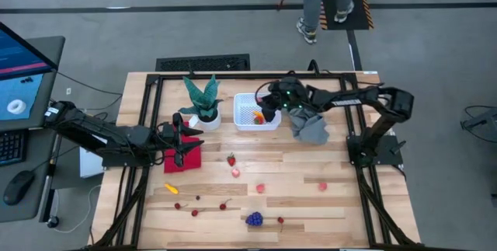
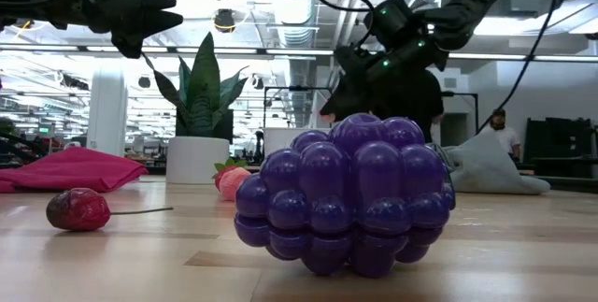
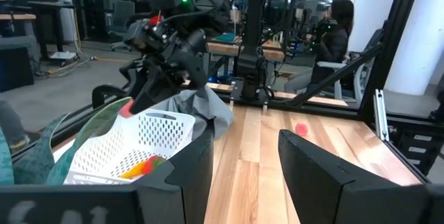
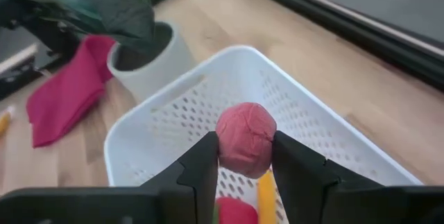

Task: Pick and placing Produce into tupperware
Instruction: Put the pink peach into the white bin

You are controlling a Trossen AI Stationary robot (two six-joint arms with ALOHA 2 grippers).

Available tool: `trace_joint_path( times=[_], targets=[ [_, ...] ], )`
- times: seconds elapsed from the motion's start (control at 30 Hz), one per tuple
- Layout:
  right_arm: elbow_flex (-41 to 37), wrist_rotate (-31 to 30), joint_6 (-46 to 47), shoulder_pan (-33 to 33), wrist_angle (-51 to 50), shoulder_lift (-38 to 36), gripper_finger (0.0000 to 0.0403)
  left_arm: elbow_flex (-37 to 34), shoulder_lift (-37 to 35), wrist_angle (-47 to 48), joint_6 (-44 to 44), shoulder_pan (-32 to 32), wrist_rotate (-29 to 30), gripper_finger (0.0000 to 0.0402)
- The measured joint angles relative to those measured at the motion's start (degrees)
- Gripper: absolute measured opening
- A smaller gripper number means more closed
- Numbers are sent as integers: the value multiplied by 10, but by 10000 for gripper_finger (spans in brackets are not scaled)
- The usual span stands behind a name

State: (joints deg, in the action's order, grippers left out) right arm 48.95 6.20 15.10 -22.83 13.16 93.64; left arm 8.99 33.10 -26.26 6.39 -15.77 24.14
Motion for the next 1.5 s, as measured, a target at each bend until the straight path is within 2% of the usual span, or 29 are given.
trace_joint_path(
  times=[0.53,0.7,0.8,1.0,1.23,1.37,1.5],
  targets=[
    [7,0,14,-2,-20,5,196,0,0,0,3,0,-1,155],
    [7,1,11,5,0,-7,197,0,0,0,3,0,0,155],
    [7,11,6,10,0,-33,190,0,0,0,3,0,0,155],
    [7,70,-1,31,-9,-119,176,0,0,1,3,0,0,155],
    [7,73,4,87,-102,-221,173,0,0,3,8,0,-4,155],
    [7,36,7,163,-158,-265,170,0,0,3,9,0,-6,155],
    [7,-79,10,261,-203,-289,163,0,0,3,9,0,-7,155]
  ],
)
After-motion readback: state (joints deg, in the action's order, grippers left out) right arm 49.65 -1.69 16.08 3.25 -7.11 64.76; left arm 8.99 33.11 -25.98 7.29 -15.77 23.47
